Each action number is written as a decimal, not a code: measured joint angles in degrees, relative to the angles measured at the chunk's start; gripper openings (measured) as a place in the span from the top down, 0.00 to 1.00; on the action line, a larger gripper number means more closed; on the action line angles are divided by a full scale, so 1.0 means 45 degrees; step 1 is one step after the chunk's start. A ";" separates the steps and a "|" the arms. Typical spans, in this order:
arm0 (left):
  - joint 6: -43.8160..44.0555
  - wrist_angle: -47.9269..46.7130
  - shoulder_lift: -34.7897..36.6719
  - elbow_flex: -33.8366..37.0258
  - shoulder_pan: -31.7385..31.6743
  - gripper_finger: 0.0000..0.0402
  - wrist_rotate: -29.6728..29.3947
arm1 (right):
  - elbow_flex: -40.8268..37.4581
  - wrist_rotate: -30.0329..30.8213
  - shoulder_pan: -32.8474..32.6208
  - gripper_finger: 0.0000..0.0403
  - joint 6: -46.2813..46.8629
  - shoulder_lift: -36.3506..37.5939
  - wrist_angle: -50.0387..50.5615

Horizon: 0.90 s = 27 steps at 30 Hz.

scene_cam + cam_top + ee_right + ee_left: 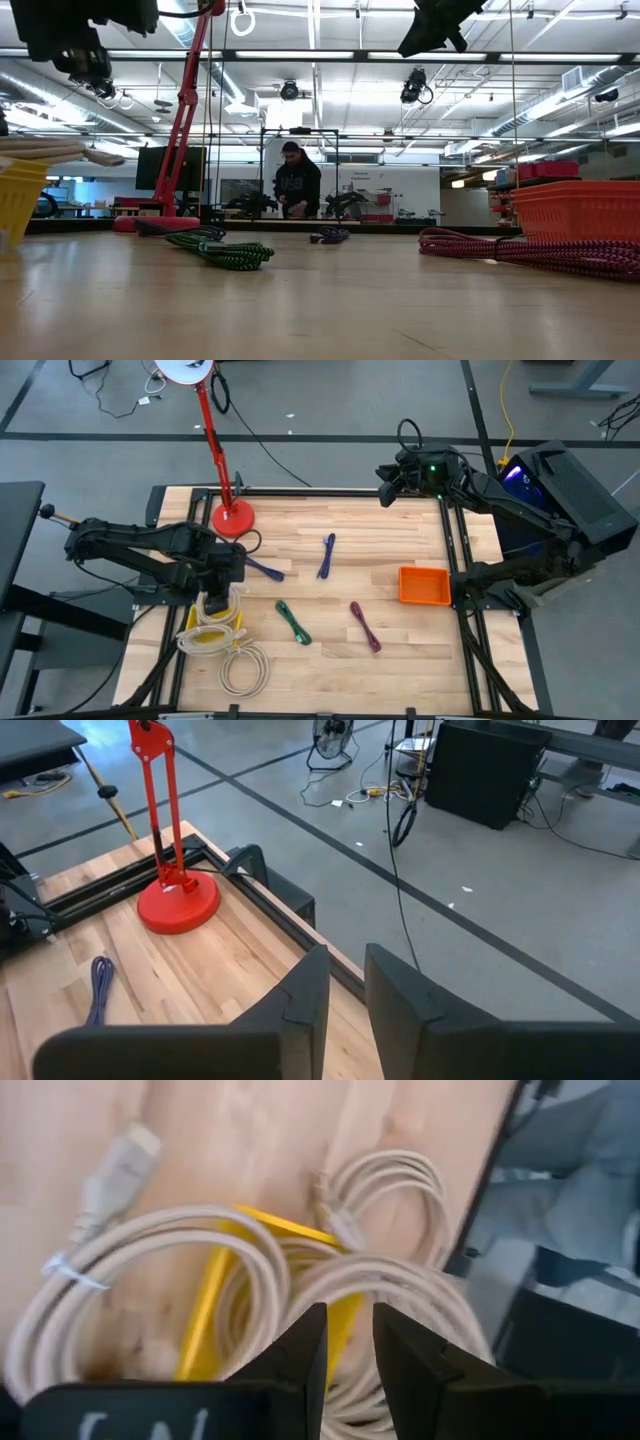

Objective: Pick & Place USB Port
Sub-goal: Put the light brown HDMI cable into the yellow bin

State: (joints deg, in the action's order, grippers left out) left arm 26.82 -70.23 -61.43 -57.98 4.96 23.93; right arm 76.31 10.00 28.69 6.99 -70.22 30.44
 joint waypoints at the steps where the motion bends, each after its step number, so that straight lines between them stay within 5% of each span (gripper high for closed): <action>1: 0.0001 -0.0035 -0.0004 0.0000 -0.0003 0.78 -0.0165 | 0.0000 0.0000 0.0000 0.82 -0.0001 0.0000 0.0000; 27: 0.0248 -0.0396 -0.0005 -0.0005 -0.0003 0.78 -0.1694 | -0.0010 -0.0986 -0.0005 0.82 0.0324 -0.0051 -0.0039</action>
State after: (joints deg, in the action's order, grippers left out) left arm 27.94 -72.02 -61.45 -58.00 4.95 16.31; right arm 76.27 5.56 28.67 8.45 -70.45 30.26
